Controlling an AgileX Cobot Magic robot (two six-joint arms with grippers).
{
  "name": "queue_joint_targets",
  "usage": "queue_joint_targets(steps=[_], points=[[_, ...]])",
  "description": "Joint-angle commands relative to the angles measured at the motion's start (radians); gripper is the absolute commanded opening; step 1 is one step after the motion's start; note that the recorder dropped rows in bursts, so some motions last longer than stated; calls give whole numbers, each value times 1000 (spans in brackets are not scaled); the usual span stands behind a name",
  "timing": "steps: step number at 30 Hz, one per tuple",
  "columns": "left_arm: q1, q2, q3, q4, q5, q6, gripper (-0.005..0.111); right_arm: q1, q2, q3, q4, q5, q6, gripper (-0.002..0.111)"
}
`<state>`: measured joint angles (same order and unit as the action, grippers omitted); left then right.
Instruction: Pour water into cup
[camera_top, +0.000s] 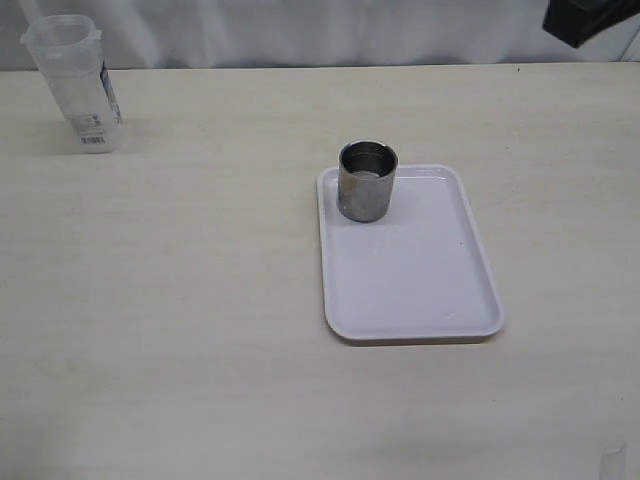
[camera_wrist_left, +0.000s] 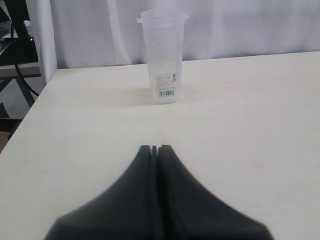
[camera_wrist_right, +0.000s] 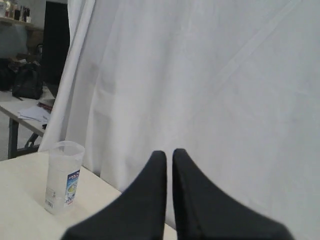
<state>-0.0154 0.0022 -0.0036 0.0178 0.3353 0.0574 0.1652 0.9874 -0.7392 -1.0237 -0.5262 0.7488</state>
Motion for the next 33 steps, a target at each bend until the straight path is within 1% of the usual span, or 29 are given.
queue_joint_targets(steps=[1,8,17,21,24,33], points=[[-8,-2,4,-2,-13,-6,0,-5,-136,96,16,12,-2,4],[-8,-2,4,-2,-13,-6,0,-5,-305,241,21,12,8,4],[-8,-2,4,-2,-11,-6,0,-5,-428,366,51,12,8,4],[-8,-2,4,-2,-11,-6,0,-5,-474,400,51,12,19,4],[-8,-2,4,-2,-11,-6,0,-5,-526,415,49,12,65,4],[-8,-2,4,-2,-11,-6,0,-5,-759,458,29,12,162,4]])
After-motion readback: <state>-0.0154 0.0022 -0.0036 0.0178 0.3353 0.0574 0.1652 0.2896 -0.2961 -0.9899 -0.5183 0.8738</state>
